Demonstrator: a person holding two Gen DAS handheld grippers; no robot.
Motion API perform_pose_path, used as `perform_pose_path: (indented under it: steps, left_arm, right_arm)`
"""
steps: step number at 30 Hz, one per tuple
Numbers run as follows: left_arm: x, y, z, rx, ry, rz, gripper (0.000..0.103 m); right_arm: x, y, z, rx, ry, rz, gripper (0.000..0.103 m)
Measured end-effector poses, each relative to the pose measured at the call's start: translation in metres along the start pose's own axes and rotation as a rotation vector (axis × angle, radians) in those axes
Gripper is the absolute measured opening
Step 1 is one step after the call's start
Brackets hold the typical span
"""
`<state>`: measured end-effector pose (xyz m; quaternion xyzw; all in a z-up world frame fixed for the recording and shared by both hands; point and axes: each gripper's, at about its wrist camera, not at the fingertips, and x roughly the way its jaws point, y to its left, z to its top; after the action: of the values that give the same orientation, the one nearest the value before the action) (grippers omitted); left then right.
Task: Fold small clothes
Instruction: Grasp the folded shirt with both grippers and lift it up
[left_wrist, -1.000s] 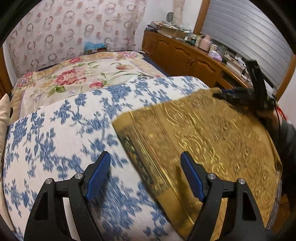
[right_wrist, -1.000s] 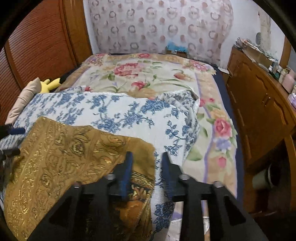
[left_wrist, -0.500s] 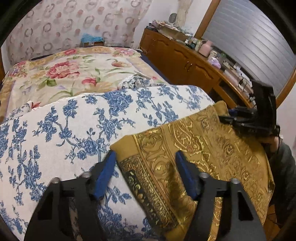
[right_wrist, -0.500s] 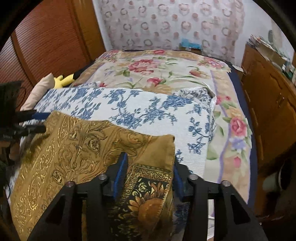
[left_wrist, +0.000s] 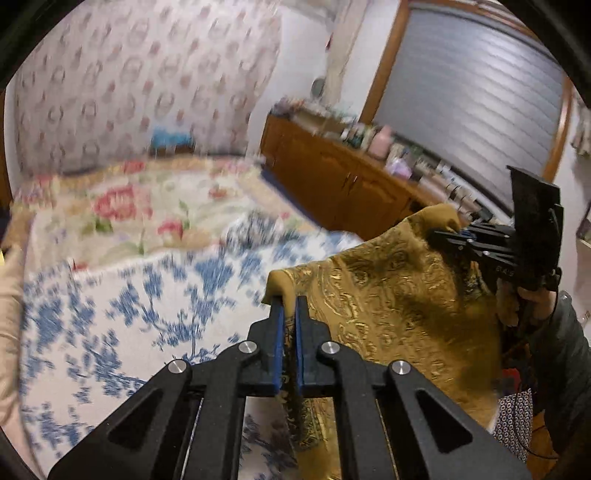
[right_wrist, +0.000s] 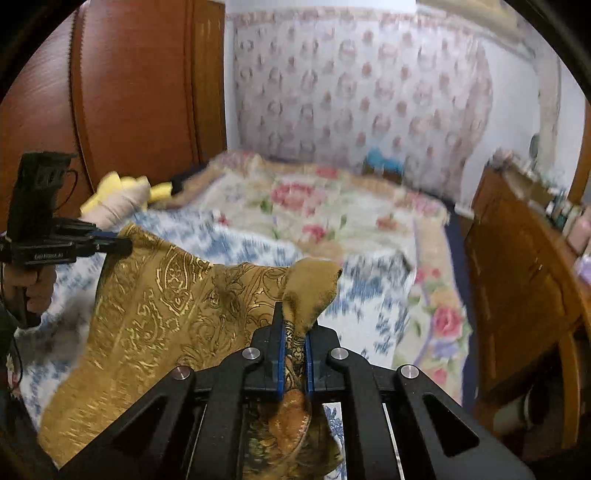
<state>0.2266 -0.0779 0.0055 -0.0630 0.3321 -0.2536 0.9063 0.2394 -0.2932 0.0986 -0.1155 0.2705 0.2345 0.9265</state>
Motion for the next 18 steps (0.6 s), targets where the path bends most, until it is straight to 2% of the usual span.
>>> perform_pose_path:
  steps: [10,14,18]
  left_arm:
    - [-0.162,-0.042,0.014,0.075,-0.291,-0.03,0.006]
    - [-0.229,-0.059,0.014,0.107,-0.392,-0.018,0.006]
    - [-0.268,-0.063,0.017,0.131,-0.453,0.009,0.006]
  right_arm:
    - [-0.172,0.074,0.024,-0.062,-0.328,-0.036,0.007]
    - [-0.23,0.105,0.031,-0.098,-0.417,-0.041,0.007]
    - [-0.278,0.131,0.041,-0.144,-0.488,-0.023,0.007]
